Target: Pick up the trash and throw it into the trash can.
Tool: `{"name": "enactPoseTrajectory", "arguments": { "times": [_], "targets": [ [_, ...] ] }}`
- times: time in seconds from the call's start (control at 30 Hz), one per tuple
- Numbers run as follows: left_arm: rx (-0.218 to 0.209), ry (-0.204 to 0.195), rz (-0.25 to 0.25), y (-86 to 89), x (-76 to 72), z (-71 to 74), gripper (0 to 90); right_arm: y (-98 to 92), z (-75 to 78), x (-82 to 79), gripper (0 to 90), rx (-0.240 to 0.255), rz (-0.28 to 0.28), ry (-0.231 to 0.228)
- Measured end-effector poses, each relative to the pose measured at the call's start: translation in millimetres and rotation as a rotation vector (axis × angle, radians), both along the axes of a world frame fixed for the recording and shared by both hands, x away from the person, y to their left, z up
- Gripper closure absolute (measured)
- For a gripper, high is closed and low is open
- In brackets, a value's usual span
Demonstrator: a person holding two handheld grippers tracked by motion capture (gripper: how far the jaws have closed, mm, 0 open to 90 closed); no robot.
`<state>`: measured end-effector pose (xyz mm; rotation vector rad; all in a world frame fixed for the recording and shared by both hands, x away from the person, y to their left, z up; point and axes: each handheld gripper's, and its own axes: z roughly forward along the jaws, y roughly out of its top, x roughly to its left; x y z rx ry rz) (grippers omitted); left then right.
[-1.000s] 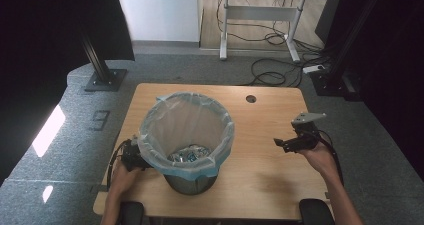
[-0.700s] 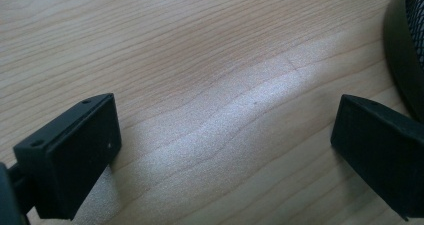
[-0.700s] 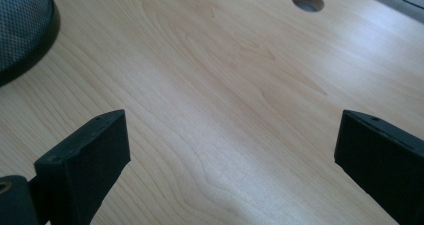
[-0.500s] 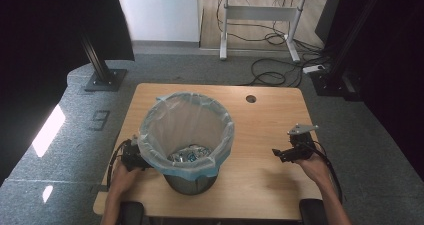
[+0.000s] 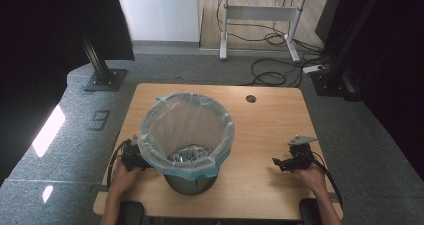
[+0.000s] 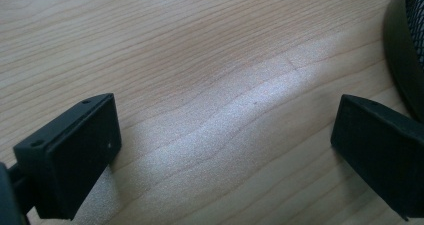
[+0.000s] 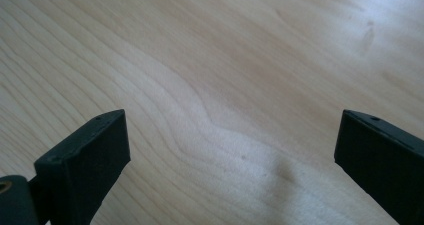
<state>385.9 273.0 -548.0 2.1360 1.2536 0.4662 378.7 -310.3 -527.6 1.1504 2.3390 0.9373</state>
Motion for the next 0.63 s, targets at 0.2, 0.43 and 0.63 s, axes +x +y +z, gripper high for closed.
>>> {"name": "enactPoseTrajectory", "arguments": {
  "times": [0.2, 0.43, 0.63],
  "targets": [
    [0.0, 0.0, 0.0, 0.0, 0.0, 0.0, 0.0, 0.4, -21.7, -6.1, 0.5, -0.014, -0.003, 0.025],
    [0.0, 0.0, 0.0, 0.0, 0.0, 0.0, 0.0, -2.7, -29.4, -10.3, 0.0, 0.036, -0.007, 0.011],
    [0.001, -0.001, -0.001, -0.2, 0.2, -0.1, 0.0, -3.5, -30.7, -12.6, 0.0, 0.043, -0.01, 0.002]
  ]
}}
